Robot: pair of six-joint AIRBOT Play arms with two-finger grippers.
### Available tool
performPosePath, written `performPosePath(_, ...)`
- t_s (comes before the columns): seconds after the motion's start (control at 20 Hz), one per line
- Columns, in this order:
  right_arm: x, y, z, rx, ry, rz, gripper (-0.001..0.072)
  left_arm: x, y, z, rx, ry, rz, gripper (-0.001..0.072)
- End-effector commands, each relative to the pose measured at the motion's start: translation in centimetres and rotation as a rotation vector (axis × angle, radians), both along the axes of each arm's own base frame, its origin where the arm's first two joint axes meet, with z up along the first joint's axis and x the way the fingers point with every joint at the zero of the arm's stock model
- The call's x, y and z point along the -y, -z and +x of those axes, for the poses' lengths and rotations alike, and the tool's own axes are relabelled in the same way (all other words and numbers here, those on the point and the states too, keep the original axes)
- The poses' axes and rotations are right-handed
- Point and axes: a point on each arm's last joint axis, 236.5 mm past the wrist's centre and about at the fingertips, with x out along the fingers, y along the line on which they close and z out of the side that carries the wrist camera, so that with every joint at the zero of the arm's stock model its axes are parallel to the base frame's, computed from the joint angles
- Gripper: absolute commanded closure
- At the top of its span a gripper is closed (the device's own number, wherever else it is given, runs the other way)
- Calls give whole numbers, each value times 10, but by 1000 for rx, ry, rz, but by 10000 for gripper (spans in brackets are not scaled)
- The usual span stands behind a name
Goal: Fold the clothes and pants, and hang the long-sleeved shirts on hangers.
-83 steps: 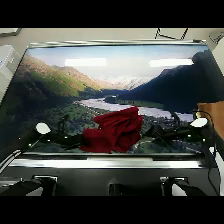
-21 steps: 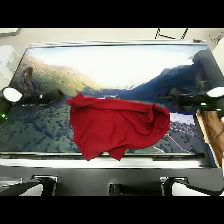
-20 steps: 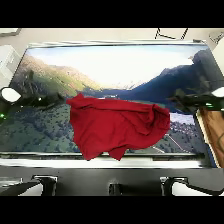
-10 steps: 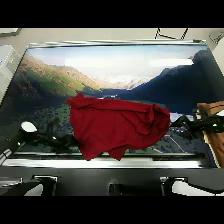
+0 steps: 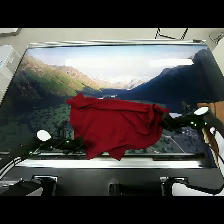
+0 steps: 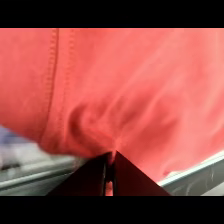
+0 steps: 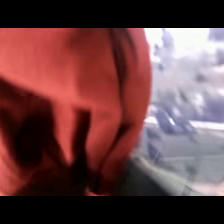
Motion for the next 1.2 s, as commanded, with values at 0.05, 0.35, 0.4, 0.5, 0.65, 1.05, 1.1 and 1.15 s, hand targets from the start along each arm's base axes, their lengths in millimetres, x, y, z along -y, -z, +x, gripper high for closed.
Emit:
performPosePath(0.05, -8, -30, 17, 93, -101, -33, 670, -6, -57, 66, 345, 90, 59, 686)
performPosePath(0.35, 36, -390, 95, 1034, -142, -475, 668, -110, -455, 152, 1416, -104, 387, 685)
performPosePath(0.4, 36, -472, 75, 1243, -109, -577, 668, -127, -519, 133, 1557, -181, 417, 685)
performPosePath(0.5, 28, -585, 11, 1534, -24, -703, 668, -145, -609, 81, 1752, -298, 419, 684)
performPosePath(0.65, 4, -639, -76, 1698, 22, -728, 668, -135, -655, 23, 1878, -336, 317, 684)
performPosePath(1.05, -7, -633, -110, 1678, -19, -753, 668, -145, -671, -1, 1948, -375, 367, 684)
performPosePath(1.1, -6, -607, -95, 1571, -58, -718, 668, -147, -646, 18, 1853, -329, 428, 685)
performPosePath(1.15, -5, -566, -75, 1410, -109, -657, 669, -150, -612, 40, 1726, -280, 476, 685)
